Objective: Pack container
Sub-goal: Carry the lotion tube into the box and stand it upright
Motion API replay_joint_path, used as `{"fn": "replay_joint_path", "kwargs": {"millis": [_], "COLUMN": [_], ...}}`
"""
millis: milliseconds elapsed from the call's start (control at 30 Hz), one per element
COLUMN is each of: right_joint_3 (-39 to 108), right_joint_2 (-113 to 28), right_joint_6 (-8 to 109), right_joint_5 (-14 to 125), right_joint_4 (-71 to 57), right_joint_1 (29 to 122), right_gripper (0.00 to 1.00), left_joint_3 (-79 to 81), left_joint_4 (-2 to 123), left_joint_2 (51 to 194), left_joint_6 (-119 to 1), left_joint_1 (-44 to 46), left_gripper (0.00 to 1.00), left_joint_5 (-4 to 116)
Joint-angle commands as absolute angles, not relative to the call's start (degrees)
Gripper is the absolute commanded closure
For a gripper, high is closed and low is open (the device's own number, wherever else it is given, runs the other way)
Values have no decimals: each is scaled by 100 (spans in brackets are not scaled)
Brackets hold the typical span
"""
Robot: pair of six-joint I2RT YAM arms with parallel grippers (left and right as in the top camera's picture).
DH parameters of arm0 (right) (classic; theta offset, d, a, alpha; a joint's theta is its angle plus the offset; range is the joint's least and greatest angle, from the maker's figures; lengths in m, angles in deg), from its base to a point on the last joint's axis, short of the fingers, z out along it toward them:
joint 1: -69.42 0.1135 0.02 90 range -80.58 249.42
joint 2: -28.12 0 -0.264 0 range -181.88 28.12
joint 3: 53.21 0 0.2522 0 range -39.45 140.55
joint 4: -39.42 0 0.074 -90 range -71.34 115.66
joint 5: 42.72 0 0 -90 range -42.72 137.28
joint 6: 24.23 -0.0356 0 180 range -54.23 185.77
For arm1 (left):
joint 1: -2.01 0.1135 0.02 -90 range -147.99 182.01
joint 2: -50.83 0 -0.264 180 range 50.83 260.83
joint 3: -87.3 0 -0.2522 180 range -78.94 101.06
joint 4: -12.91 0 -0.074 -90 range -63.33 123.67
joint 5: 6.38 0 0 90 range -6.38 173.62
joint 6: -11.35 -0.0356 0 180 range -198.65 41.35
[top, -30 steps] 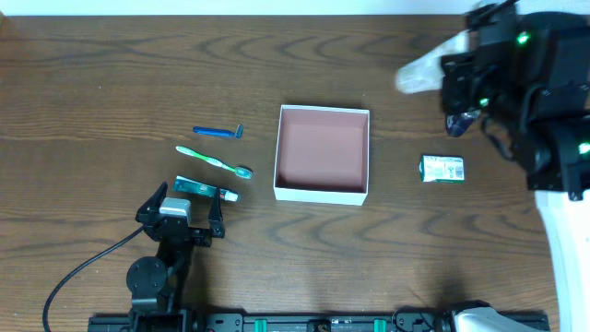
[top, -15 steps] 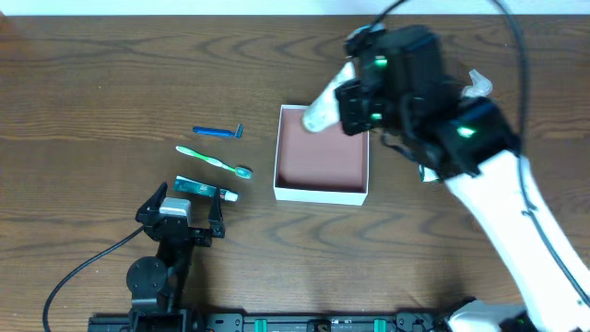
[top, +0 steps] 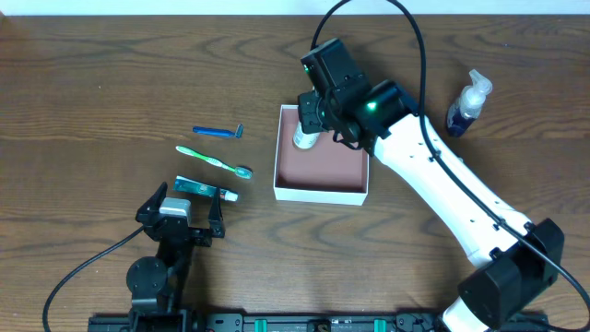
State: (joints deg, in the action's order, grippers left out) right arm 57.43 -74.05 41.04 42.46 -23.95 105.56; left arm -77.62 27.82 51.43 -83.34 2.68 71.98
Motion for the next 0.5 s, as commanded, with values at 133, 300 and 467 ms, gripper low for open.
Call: {"fn": "replay_joint_path", "kwargs": {"millis": [133,300,467], "right_joint_3": [5802,5802,5802], "right_joint_2": [-7599,-7752,-7857], "right_joint_6": [3680,3558,3402], "right_joint_5": [3501,3282,3079], "right_joint_4": [-2139,-2056,-2034], "right_joint_1": [10779,10894,10969], "right_gripper": [99,99,99], "left_joint_3": [-7871,-7871,-7871], "left_joint_4": [2963,2963,2963], "left_joint_2": [5113,5113,5113], "left_joint_6": [-8327,-8327,-8327], "left_joint_1": [296,296,296], "left_gripper": [2,2,2], "left_joint_5": [7115,7117,7115]}}
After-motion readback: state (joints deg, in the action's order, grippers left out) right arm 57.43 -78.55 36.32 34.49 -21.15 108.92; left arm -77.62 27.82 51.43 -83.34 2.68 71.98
